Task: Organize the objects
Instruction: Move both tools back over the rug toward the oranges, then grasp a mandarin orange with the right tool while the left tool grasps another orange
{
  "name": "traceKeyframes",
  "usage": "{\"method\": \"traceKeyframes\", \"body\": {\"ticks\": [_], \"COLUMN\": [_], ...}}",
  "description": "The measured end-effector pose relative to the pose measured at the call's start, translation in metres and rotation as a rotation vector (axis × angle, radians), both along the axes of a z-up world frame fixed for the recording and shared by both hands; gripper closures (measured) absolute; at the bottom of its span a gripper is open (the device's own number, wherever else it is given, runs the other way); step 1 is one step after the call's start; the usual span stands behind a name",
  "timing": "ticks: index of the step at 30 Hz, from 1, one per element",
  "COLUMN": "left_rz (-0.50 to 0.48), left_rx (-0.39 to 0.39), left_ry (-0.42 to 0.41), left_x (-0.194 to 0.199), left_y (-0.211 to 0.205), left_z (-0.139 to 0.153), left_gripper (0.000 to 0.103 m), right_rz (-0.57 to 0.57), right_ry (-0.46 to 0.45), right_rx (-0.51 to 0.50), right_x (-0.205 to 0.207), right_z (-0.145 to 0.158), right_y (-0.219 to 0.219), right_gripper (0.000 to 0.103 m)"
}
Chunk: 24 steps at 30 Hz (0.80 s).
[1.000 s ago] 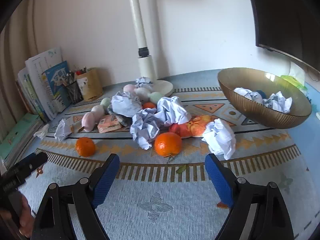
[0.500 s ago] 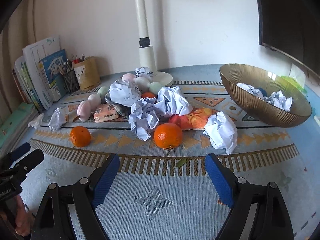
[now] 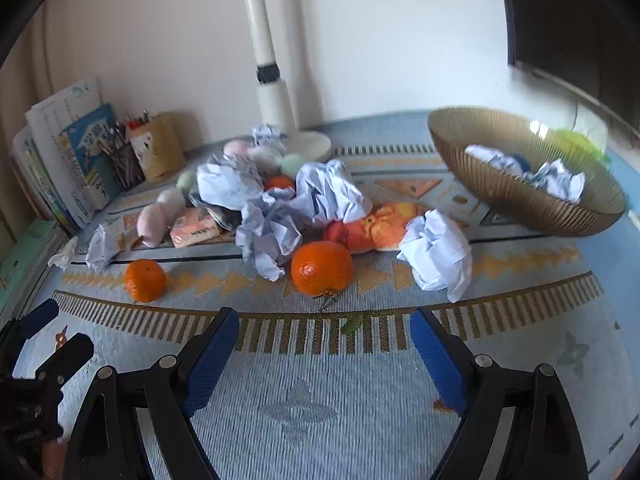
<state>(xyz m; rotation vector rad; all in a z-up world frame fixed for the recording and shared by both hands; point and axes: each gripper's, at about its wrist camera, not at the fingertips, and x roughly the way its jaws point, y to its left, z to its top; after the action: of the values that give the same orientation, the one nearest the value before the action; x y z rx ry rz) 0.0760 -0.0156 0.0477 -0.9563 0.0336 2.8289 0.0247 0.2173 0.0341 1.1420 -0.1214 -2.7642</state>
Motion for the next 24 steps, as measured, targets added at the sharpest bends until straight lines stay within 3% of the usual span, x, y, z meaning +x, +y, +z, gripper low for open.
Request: {"method": "traceKeyframes", "body": {"ticks": [3, 6, 8, 10, 14, 16, 17, 20, 24], "left_rz": [-0.014, -0.03, -0.024, -0.023, -0.045, -0.091, -0.089, -0.096, -0.13], "left_rx": [-0.007, 0.0, 0.019, 0.058, 0.1, 0.123, 0.123, 0.121, 0.173], "left_ry": [0.005, -0.072, -0.146, -0.212, -0.182, -0.192, -0.207, -0.196, -0.158], "left_x": [-0.016, -0.045, -0.064, -0.078, -0.076, -0.075, -0.078, -0.073, -0.047], "left_y": [0.005, 0.009, 0.009, 0.007, 0.008, 0.014, 0.015, 0.016, 0.02], "left_z": [0.005, -0.001, -0.01, -0.018, -0.019, -0.021, -0.023, -0.021, -0.008], "left_gripper": [0.005, 0.007, 0.018, 0.019, 0.027, 0.051, 0.065, 0.068, 0.068], "right_rz": [0.005, -0.001, -0.009, -0.018, -0.002, 0.022, 0.021, 0.045, 0.112], "right_ry": [-0.015, -0.05, -0.064, -0.097, -0.126, -0.127, -0.122, -0.086, -0.033], "right_rx": [0.037, 0.054, 0.063, 0.071, 0.023, -0.005, 0.002, 0.007, -0.048], "right_x": [-0.018, -0.037, -0.046, -0.052, -0.056, -0.055, -0.053, -0.04, -0.003], "right_z": [0.001, -0.004, -0.009, -0.013, -0.016, -0.015, -0.015, -0.009, 0.005], "right_y": [-0.004, -0.007, -0.008, -0.008, -0.002, 0.0, -0.001, -0.003, -0.001], "right_gripper": [0.026, 0.027, 0.027, 0.032, 0.046, 0.062, 0.062, 0.062, 0.062]}}
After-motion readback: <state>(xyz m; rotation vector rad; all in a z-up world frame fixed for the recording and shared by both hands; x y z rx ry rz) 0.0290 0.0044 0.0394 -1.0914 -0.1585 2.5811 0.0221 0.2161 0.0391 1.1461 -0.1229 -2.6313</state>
